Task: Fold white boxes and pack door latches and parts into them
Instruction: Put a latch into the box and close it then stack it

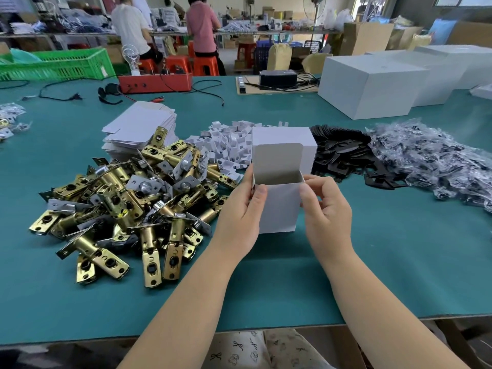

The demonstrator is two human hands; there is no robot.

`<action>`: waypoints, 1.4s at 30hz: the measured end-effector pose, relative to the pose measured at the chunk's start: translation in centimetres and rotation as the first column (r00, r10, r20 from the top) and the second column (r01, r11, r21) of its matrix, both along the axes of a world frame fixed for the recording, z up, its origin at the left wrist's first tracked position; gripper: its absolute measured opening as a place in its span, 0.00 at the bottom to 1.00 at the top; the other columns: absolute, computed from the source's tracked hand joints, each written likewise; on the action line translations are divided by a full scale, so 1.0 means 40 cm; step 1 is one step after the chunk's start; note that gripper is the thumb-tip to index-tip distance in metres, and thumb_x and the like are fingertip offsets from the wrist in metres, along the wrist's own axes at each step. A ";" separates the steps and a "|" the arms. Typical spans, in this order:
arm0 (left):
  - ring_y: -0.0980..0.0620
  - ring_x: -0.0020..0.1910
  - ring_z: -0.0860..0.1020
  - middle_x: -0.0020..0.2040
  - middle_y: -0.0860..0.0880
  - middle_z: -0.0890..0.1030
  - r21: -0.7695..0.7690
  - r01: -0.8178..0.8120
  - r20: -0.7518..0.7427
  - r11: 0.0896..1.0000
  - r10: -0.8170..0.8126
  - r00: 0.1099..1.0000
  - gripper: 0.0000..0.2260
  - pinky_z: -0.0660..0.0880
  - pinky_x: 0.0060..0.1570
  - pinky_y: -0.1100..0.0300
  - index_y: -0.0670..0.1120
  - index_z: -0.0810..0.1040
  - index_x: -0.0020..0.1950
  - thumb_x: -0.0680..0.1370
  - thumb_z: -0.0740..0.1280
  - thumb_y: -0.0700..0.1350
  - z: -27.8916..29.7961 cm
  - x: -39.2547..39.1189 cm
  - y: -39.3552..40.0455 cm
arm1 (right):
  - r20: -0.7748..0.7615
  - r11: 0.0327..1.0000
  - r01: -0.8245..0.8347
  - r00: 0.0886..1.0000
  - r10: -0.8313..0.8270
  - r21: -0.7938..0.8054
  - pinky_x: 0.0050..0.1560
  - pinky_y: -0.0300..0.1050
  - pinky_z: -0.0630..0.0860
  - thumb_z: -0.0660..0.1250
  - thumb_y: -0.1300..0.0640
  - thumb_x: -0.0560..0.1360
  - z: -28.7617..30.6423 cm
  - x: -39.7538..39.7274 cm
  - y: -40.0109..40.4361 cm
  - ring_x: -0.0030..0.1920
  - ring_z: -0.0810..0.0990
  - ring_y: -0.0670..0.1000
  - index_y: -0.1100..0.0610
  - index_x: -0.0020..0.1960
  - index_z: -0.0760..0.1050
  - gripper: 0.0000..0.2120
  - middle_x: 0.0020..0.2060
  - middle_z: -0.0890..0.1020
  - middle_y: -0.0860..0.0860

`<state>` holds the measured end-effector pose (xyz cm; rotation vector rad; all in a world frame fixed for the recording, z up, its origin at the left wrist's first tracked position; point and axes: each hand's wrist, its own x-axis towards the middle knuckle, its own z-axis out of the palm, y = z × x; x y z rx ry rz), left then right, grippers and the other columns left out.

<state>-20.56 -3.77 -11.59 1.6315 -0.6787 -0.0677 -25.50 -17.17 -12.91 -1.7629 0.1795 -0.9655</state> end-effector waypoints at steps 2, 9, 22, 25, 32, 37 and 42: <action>0.53 0.64 0.75 0.65 0.53 0.77 -0.003 -0.010 -0.012 1.000 0.010 1.000 0.22 0.72 0.64 0.44 0.55 0.65 0.74 0.80 0.54 0.55 -0.004 0.001 -0.001 | 0.028 0.999 -0.017 0.999 0.019 -0.051 0.45 0.35 0.71 0.62 0.45 0.72 0.001 -0.004 0.003 0.43 0.76 0.39 0.45 0.39 0.67 0.07 0.42 0.78 0.34; 0.53 0.58 0.77 0.61 0.53 0.78 -0.028 -0.097 0.120 0.995 0.100 0.988 0.21 0.75 0.56 0.57 0.61 0.59 0.73 0.80 0.56 0.54 -0.016 -0.011 -0.002 | 0.131 0.984 -0.023 0.990 0.046 -0.176 0.40 0.31 0.67 0.64 0.53 0.72 0.000 -0.014 0.022 0.37 0.69 0.39 0.47 0.49 0.64 0.10 0.38 0.69 0.41; 0.61 0.57 0.75 0.57 0.62 0.76 0.001 -0.152 0.174 0.988 0.149 0.973 0.21 0.74 0.56 0.59 0.59 0.71 0.66 0.74 0.55 0.57 -0.014 -0.006 0.007 | 0.048 0.964 0.028 0.999 -0.016 -0.265 0.53 0.24 0.65 0.59 0.48 0.72 0.006 -0.015 0.018 0.53 0.70 0.28 0.60 0.62 0.75 0.24 0.50 0.75 0.45; 0.62 0.53 0.73 0.56 0.52 0.76 0.080 -0.194 0.233 0.978 0.171 0.957 0.26 0.73 0.52 0.62 0.48 0.74 0.66 0.74 0.54 0.59 -0.015 -0.006 0.001 | 0.042 0.958 0.068 0.997 -0.059 -0.277 0.57 0.31 0.66 0.58 0.48 0.72 0.009 -0.011 0.024 0.56 0.70 0.40 0.63 0.58 0.77 0.24 0.53 0.71 0.51; 0.55 0.57 0.71 0.54 0.58 0.73 0.163 -0.187 0.270 0.969 0.138 0.953 0.27 0.68 0.58 0.63 0.45 0.72 0.65 0.75 0.55 0.62 -0.008 -0.008 0.002 | -0.049 0.949 0.001 0.999 -0.017 -0.316 0.60 0.25 0.60 0.57 0.45 0.74 0.009 -0.010 0.015 0.58 0.67 0.38 0.59 0.60 0.75 0.23 0.56 0.74 0.43; 0.48 0.49 0.76 0.48 0.46 0.78 0.168 -0.188 0.239 0.968 0.145 0.960 0.20 0.73 0.51 0.50 0.42 0.72 0.60 0.79 0.57 0.57 -0.010 -0.007 -0.002 | -0.122 0.984 -0.058 0.992 0.038 -0.167 0.54 0.21 0.62 0.60 0.38 0.72 0.000 -0.005 0.012 0.55 0.66 0.25 0.47 0.65 0.65 0.24 0.55 0.69 0.32; 0.48 0.49 0.74 0.48 0.47 0.76 0.172 -0.204 0.248 0.964 0.158 0.956 0.18 0.71 0.48 0.55 0.44 0.69 0.59 0.79 0.56 0.56 -0.015 -0.015 -0.009 | -0.119 0.975 -0.078 0.991 0.054 -0.209 0.49 0.30 0.66 0.55 0.37 0.72 0.006 -0.007 0.015 0.50 0.73 0.42 0.40 0.54 0.65 0.13 0.48 0.73 0.38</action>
